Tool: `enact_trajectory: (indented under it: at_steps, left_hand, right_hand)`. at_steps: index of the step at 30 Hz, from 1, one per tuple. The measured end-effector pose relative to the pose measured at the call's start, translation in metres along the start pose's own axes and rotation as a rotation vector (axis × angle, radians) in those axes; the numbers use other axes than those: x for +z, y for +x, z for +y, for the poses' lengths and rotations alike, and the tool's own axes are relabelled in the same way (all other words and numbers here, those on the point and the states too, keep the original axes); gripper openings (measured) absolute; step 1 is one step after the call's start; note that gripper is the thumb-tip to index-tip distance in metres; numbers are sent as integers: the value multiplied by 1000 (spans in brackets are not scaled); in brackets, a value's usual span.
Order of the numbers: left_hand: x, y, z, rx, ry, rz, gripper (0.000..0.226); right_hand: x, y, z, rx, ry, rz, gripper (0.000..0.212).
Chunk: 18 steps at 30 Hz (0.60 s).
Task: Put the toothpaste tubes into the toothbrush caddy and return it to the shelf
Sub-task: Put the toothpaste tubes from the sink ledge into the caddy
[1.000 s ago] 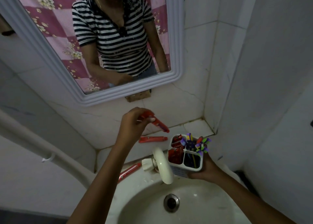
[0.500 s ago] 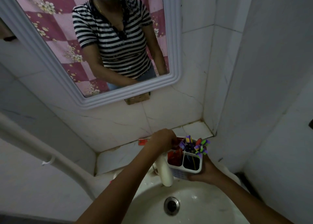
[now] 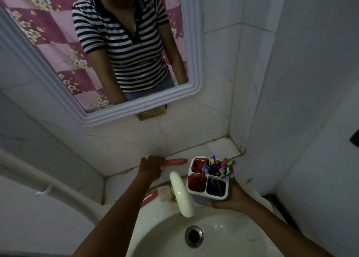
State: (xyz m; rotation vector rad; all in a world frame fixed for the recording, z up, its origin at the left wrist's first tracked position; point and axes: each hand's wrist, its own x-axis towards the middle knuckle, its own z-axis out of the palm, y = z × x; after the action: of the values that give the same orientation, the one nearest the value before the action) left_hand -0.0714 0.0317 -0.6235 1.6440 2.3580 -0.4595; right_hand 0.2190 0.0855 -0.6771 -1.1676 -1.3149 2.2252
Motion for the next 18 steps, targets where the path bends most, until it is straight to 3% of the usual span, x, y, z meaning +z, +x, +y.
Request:
enact_trajectory:
  at_steps: [3, 6, 9, 11, 14, 15, 16, 18]
  left_hand:
    - [20, -5, -13, -59, 20, 46, 43]
    - [31, -10, -22, -72, 1, 107, 33]
    - [24, -13, -25, -75, -220, 261, 25]
    - [6, -23, -24, -83, -422, 410, 21]
    - [-39, -52, -13, 11, -614, 712, 13]
    - [-56, -64, -8, 75, -687, 781, 8]
    - [-73, -77, -3, 141, -741, 815, 10]
    - [-100, -95, 5, 231, -754, 815, 11]
  right_hand:
    - [-10, -6, 5, -179, -241, -68, 34]
    - [-9, 6, 8, -90, -186, -143, 69]
    - [-7, -4, -3, -85, 116, -279, 68]
    - [3, -1, -7, 49, 427, -293, 41]
    - [7, -6, -17, 133, 453, -327, 23]
    - [6, -7, -23, 308, 659, -422, 28]
    - [6, -6, -21, 376, 717, -329, 36]
    - [6, -8, -25, 367, 739, -335, 26]
